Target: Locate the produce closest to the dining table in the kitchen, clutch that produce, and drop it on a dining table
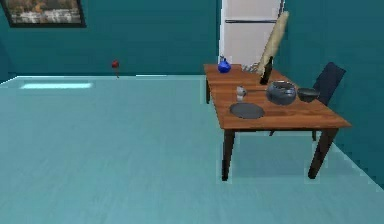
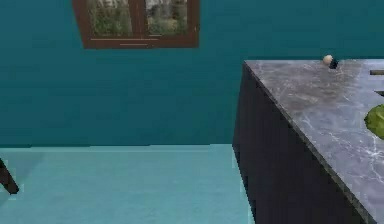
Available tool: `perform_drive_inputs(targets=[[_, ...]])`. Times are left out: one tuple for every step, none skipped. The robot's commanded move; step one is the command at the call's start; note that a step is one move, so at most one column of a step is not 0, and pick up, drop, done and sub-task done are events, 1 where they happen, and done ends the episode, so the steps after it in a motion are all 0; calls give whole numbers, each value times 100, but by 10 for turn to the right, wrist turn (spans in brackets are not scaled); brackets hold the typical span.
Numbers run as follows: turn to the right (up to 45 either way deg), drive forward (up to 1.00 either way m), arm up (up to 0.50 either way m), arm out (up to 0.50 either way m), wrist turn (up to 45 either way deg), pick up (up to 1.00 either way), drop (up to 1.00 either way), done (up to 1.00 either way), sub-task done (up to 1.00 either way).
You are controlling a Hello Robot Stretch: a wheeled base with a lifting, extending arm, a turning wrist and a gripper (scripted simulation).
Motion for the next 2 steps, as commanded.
perform_drive_inputs(targets=[[450, 0, 0, 0, 0, 0, 0, 0, 0], [360, 0, 0, 0, 0, 0, 0, 0, 0]])
